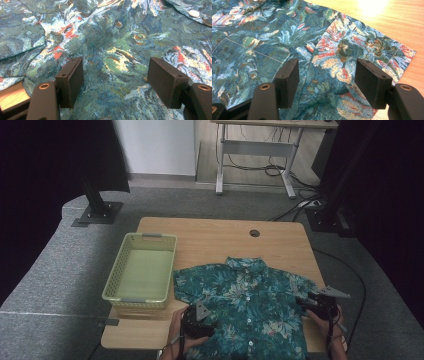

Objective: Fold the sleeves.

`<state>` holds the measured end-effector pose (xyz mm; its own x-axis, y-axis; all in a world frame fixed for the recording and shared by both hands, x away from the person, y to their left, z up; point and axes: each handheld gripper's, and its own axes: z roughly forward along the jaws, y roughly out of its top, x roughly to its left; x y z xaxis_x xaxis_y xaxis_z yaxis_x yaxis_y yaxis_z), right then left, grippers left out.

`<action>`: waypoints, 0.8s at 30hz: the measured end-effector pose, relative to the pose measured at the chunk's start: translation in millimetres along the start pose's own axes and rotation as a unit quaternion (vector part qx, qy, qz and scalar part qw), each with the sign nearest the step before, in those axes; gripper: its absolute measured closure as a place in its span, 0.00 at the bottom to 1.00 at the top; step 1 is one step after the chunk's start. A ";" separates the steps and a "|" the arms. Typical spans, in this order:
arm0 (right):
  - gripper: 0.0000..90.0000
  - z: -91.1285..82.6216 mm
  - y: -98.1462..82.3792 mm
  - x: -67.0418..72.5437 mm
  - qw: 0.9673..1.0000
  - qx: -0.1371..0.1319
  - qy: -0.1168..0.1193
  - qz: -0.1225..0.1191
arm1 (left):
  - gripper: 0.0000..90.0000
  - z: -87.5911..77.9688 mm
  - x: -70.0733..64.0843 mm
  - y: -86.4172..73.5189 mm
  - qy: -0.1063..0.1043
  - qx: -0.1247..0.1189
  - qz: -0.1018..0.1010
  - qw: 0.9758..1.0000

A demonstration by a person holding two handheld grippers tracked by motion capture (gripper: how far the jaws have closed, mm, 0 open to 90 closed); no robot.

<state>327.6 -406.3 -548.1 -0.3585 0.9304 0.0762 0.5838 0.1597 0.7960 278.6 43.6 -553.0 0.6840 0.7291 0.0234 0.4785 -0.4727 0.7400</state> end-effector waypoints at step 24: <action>0.38 2.9 0.5 -31.7 0.999 0.002 -0.039 0.036 | 0.32 -0.4 -0.1 -0.4 0.001 0.000 0.000 1.000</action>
<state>341.4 -434.8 -551.9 -0.2576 0.9624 0.0855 0.6094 0.0932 0.7874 278.1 43.9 -553.0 0.6827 0.7303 0.0238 0.4786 -0.4715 0.7407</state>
